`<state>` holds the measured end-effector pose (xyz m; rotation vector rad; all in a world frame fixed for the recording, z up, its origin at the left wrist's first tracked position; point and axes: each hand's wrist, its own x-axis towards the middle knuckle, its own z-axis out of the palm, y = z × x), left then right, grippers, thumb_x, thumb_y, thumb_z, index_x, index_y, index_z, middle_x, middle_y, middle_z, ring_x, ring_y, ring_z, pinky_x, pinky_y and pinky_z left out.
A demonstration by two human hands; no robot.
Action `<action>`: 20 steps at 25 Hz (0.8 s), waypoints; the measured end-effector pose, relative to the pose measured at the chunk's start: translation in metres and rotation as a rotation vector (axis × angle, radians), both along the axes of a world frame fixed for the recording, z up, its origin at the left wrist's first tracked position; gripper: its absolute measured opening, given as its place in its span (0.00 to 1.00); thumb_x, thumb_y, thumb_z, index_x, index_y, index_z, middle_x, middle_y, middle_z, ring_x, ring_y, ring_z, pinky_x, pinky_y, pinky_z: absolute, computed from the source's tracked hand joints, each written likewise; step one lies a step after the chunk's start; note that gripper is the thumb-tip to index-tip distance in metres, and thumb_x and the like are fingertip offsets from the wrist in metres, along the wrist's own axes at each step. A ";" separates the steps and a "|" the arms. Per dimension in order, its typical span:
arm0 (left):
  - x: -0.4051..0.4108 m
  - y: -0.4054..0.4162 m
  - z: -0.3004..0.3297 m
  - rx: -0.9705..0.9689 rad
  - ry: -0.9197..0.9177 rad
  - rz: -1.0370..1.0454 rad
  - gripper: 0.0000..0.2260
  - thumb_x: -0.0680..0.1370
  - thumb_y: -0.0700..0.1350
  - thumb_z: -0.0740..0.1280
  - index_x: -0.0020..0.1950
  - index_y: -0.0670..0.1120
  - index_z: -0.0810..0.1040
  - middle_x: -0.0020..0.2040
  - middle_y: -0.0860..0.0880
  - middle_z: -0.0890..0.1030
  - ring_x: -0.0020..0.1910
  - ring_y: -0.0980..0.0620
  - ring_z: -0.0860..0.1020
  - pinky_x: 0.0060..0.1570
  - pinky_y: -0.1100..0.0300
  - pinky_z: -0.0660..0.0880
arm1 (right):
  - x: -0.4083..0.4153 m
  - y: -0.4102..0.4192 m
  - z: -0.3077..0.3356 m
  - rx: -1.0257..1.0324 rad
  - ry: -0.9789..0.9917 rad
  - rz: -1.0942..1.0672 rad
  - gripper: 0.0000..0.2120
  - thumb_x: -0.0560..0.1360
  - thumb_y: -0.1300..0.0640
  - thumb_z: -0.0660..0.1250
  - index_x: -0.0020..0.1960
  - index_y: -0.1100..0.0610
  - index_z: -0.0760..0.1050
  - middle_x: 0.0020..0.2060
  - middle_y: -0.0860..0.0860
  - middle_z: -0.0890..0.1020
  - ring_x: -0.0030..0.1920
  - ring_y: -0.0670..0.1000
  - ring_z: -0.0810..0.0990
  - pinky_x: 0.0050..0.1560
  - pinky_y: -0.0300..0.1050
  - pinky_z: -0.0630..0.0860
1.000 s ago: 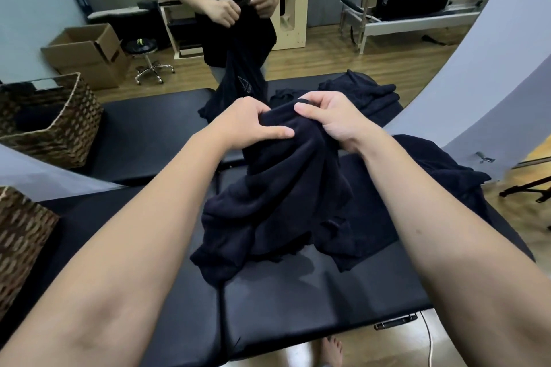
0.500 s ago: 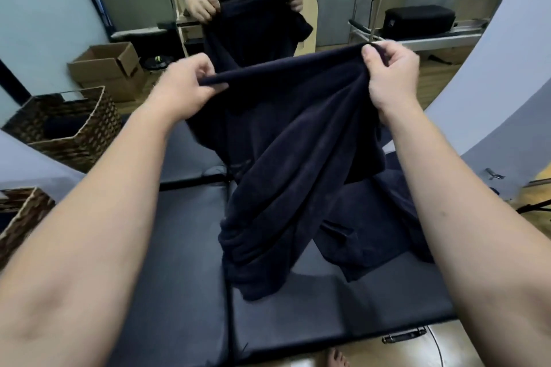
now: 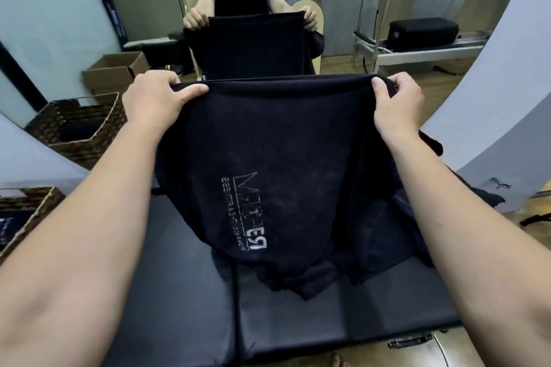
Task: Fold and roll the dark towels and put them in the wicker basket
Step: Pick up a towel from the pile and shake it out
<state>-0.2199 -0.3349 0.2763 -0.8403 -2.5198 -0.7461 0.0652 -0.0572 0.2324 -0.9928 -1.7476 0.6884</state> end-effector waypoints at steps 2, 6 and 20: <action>0.003 -0.003 0.005 0.009 0.076 0.046 0.31 0.70 0.76 0.64 0.38 0.46 0.76 0.44 0.42 0.81 0.49 0.37 0.79 0.45 0.47 0.75 | 0.001 -0.007 0.000 0.012 -0.057 -0.038 0.14 0.81 0.44 0.63 0.47 0.54 0.69 0.42 0.49 0.77 0.43 0.53 0.73 0.43 0.45 0.65; 0.007 -0.013 0.009 0.074 0.089 0.086 0.32 0.69 0.77 0.64 0.39 0.46 0.76 0.44 0.41 0.82 0.48 0.36 0.79 0.46 0.45 0.76 | 0.004 -0.018 0.006 0.048 -0.149 -0.086 0.19 0.80 0.38 0.63 0.46 0.55 0.68 0.42 0.51 0.77 0.43 0.57 0.73 0.43 0.49 0.67; 0.051 -0.056 0.025 0.178 0.152 0.131 0.32 0.70 0.77 0.62 0.38 0.47 0.75 0.40 0.41 0.81 0.42 0.36 0.77 0.46 0.45 0.73 | 0.056 -0.064 0.021 0.234 -0.241 -0.198 0.24 0.79 0.34 0.62 0.46 0.55 0.68 0.38 0.53 0.75 0.39 0.59 0.70 0.40 0.49 0.64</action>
